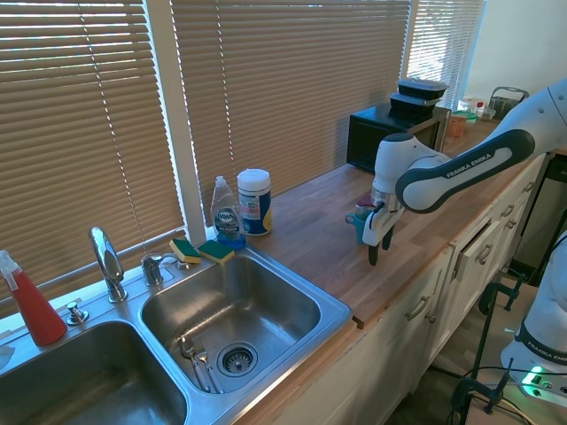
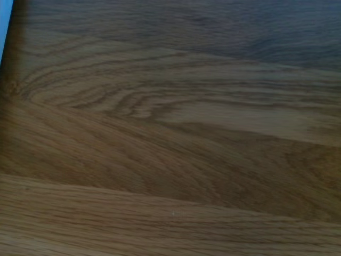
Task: Put the mug in the sink
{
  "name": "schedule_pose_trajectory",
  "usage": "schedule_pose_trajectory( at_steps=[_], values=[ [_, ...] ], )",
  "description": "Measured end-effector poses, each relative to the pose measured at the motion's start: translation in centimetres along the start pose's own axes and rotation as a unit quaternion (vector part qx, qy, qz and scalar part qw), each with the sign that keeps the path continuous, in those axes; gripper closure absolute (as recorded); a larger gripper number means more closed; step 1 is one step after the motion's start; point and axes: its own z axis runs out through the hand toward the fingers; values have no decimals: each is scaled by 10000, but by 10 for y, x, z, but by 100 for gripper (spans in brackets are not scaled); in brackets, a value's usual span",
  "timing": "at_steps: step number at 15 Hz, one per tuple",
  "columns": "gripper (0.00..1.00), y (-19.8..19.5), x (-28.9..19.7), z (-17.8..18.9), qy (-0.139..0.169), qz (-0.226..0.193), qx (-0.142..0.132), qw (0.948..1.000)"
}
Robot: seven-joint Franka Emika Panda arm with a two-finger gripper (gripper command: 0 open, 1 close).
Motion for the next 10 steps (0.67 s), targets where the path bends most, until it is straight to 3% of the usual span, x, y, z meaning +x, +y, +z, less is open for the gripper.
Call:
schedule_pose_trajectory(
  at_steps=[6,10],
  values=[
    [0,-3,18,-21,182,128,166,9996],
    [0,4,62,-54,436,605,411,9964]
  ],
)
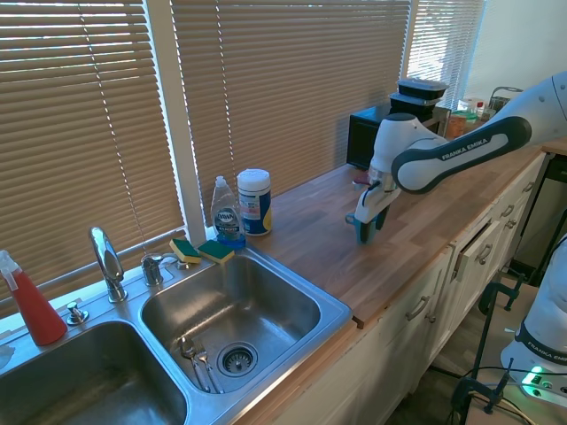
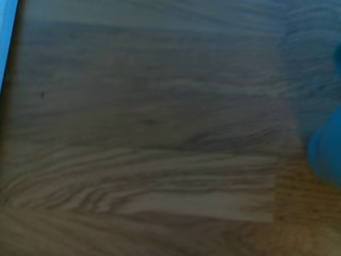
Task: Put the mug in the sink
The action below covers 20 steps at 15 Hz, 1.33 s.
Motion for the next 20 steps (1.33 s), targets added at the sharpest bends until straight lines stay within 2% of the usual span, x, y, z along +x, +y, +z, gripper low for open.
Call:
schedule_pose_trajectory(
  at_steps=[4,8,9,13,20],
  values=[
    [0,-5,46,4,165,501,-98,9986],
    [0,-16,67,45,-4,650,-390,9971],
    [100,-18,70,56,-55,656,-459,9968],
    [100,-24,74,82,-171,629,-600,9961],
    [100,-22,76,85,-175,663,-618,9957]
  ],
)
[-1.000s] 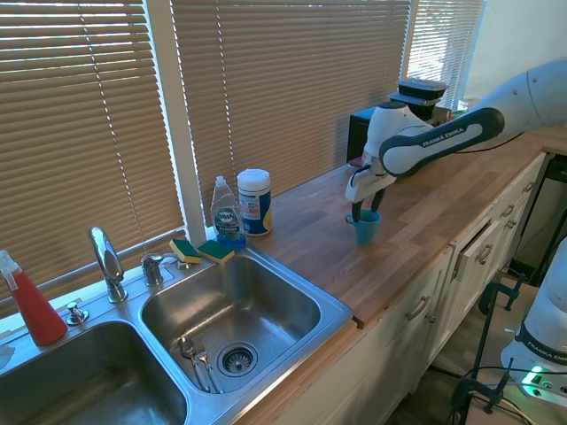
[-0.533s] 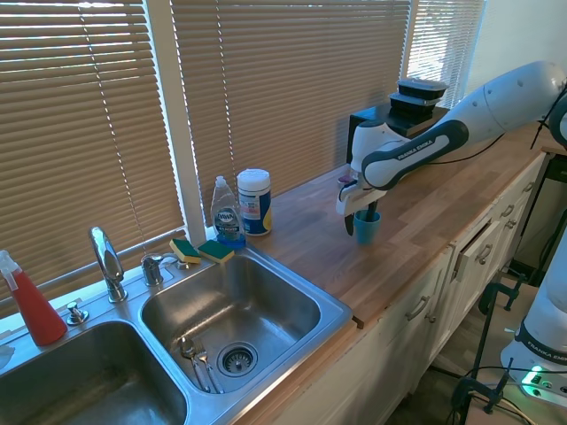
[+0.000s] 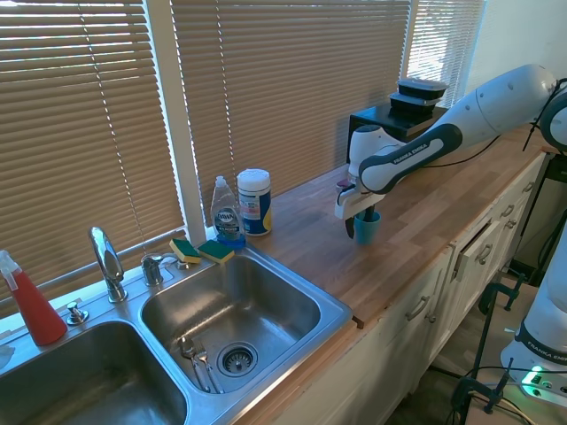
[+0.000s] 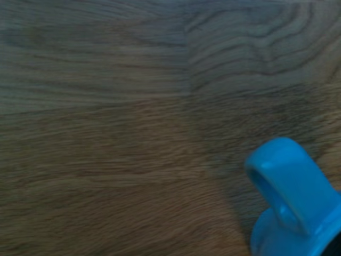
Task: Put the mug in the sink
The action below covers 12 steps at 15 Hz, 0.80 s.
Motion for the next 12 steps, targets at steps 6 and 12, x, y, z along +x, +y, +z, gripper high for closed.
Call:
schedule_pose_trajectory(
  at_steps=[6,12],
  values=[
    [100,1,2,8,9,24,16,10000],
    [100,0,0,9,23,4,34,10000]
  ],
)
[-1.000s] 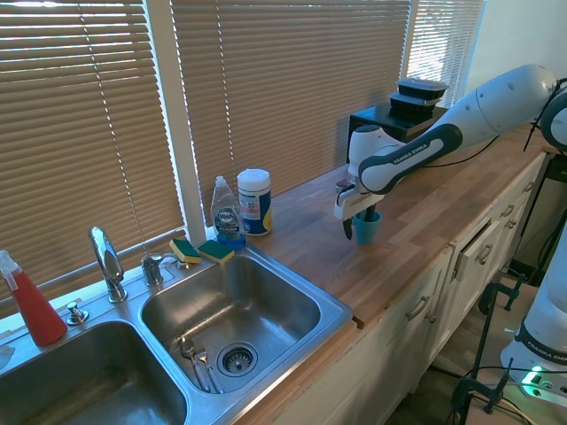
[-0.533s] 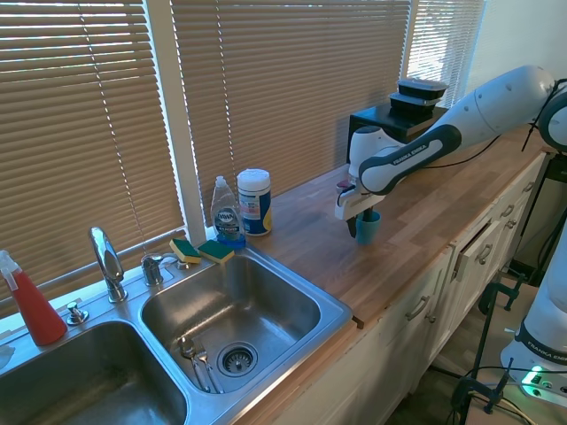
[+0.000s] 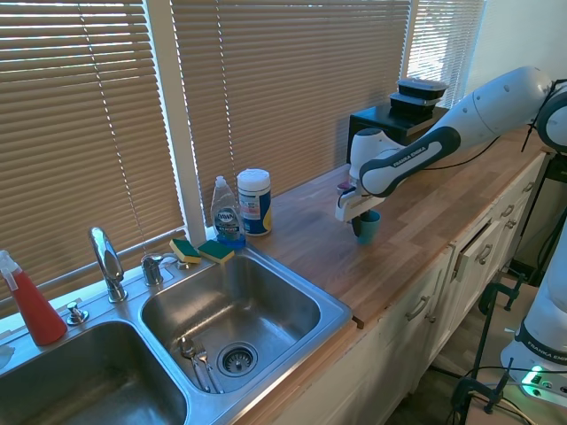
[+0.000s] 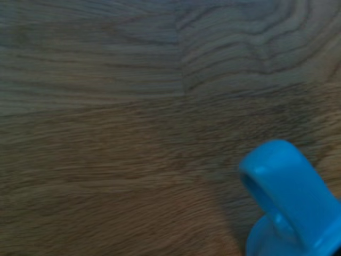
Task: Put the mug in the sink
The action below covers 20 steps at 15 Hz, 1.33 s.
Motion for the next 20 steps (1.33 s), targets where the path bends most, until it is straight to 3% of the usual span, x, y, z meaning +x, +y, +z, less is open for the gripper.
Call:
schedule_pose_trajectory(
  at_steps=[5,9,15,20],
  values=[
    [100,-7,-13,-19,186,-212,81,9996],
    [100,-35,-63,-64,482,-508,277,9972],
    [100,-137,-180,-108,612,-1115,773,9889],
    [100,-231,-251,-79,531,-1461,908,9837]
  ],
)
